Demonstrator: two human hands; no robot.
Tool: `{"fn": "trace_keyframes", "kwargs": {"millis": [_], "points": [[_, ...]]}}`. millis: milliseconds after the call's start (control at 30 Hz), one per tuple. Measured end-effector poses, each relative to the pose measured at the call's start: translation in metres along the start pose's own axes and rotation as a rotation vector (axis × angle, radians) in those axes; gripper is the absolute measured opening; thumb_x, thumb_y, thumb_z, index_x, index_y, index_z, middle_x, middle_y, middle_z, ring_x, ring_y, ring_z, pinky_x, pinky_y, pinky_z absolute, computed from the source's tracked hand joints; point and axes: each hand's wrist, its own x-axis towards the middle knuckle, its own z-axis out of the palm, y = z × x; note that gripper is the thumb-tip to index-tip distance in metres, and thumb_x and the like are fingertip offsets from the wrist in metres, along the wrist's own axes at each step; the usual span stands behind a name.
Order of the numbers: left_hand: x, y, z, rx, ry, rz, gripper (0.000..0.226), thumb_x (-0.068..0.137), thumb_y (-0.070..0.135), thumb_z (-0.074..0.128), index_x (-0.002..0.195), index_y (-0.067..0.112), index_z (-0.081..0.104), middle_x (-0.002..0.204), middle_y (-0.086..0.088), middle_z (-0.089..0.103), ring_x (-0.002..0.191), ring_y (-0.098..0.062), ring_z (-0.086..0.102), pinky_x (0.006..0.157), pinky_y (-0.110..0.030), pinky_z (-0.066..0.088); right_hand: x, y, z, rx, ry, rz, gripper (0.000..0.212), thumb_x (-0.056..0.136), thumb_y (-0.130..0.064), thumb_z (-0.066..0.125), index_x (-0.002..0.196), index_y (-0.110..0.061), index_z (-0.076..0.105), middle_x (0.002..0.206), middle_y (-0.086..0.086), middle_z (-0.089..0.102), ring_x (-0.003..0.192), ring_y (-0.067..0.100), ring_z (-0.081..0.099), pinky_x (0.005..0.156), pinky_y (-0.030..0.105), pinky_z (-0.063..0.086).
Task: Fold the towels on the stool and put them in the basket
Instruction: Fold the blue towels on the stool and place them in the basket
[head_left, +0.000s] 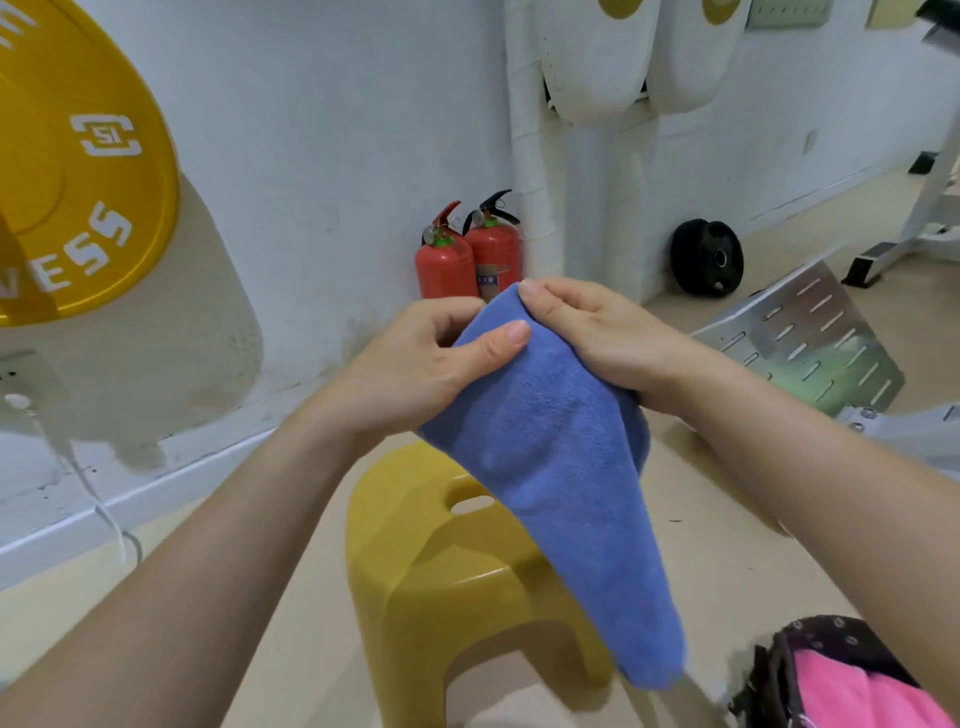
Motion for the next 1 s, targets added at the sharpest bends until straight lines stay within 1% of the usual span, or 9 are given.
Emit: {"fn": "trace_keyframes", "kwargs": {"millis": [67,200,300,433,500,667,733,867,1000], "points": [[0.0,0.005,0.001,0.048,0.007,0.058,0.046,0.087,0.045,0.06,0.099,0.0,0.061,0.098,-0.026,0.064,0.09,-0.042,0.063,0.08,-0.057,0.05,-0.004,0.011,-0.005,0.23,-0.138,0.116,0.042,0.096,-0.047,0.044,0.109,-0.014,0.066,0.107,0.003,0.073,0.102,0.012,0.068,0.085,0.027,0.054],[0.002,0.011,-0.001,0.112,0.048,0.12,0.01,0.091,0.023,0.064,0.093,0.014,0.069,0.08,-0.003,0.073,0.072,-0.012,0.07,0.066,-0.029,0.055,-0.014,0.041,-0.009,0.396,-0.591,0.227,0.065,0.076,-0.026,0.078,0.133,-0.011,0.051,0.133,0.009,0.059,0.125,0.026,0.054,0.096,0.037,0.048],[0.002,0.011,-0.003,0.12,0.083,0.13,0.005,0.089,0.018,0.065,0.09,0.018,0.07,0.077,0.0,0.073,0.069,-0.008,0.069,0.064,-0.025,0.055,-0.019,0.065,-0.001,0.372,-0.611,0.345,0.049,0.074,0.003,0.066,0.12,-0.011,0.059,0.119,0.006,0.067,0.112,0.023,0.063,0.092,0.036,0.052],[0.005,0.004,-0.013,0.012,0.159,0.081,0.01,0.092,0.017,0.062,0.086,0.023,0.068,0.073,-0.003,0.071,0.066,-0.012,0.066,0.062,-0.026,0.053,-0.022,0.099,-0.002,0.202,-0.674,0.474,0.05,0.067,-0.005,0.073,0.116,-0.006,0.063,0.117,0.009,0.066,0.114,0.026,0.058,0.111,0.048,0.035],[0.006,-0.005,-0.024,-0.057,0.226,0.023,0.008,0.093,0.022,0.061,0.088,0.024,0.066,0.076,-0.004,0.07,0.067,-0.014,0.066,0.06,-0.026,0.053,-0.025,0.111,-0.01,0.177,-0.699,0.525,0.046,0.064,-0.011,0.073,0.11,-0.008,0.066,0.109,0.006,0.069,0.106,0.025,0.061,0.105,0.047,0.038],[0.004,-0.073,-0.039,-0.098,0.299,-0.253,0.009,0.094,0.027,0.059,0.085,0.026,0.062,0.075,-0.002,0.068,0.06,-0.013,0.063,0.054,-0.027,0.051,-0.028,0.111,-0.047,0.253,-0.467,0.678,0.03,0.067,-0.007,0.066,0.096,-0.005,0.07,0.085,0.009,0.072,0.069,0.018,0.07,0.06,0.025,0.054],[-0.001,-0.115,-0.036,-0.102,0.368,-0.387,0.01,0.095,0.026,0.058,0.085,0.023,0.059,0.08,-0.007,0.067,0.063,-0.017,0.061,0.059,-0.029,0.049,-0.021,0.116,-0.06,0.153,-0.279,0.672,0.022,0.075,-0.015,0.072,0.093,-0.005,0.065,0.085,0.009,0.067,0.065,0.015,0.066,0.059,0.022,0.053],[-0.025,-0.192,-0.025,-0.001,0.394,-0.642,0.014,0.098,0.024,0.049,0.087,0.021,0.056,0.088,-0.008,0.067,0.073,-0.021,0.06,0.063,-0.03,0.048,-0.005,0.147,-0.045,0.012,0.194,0.685,0.006,0.093,-0.025,0.06,0.095,-0.02,0.062,0.089,0.005,0.062,0.066,0.013,0.056,0.066,0.026,0.048],[-0.039,-0.228,-0.028,0.038,0.462,-0.782,0.018,0.097,0.029,0.044,0.1,0.013,0.052,0.105,-0.016,0.063,0.08,-0.026,0.058,0.062,-0.033,0.045,-0.007,0.168,-0.018,0.045,0.133,0.807,0.031,0.089,-0.042,0.061,0.113,-0.022,0.056,0.087,0.002,0.065,0.076,0.014,0.062,0.071,0.03,0.048]]}}
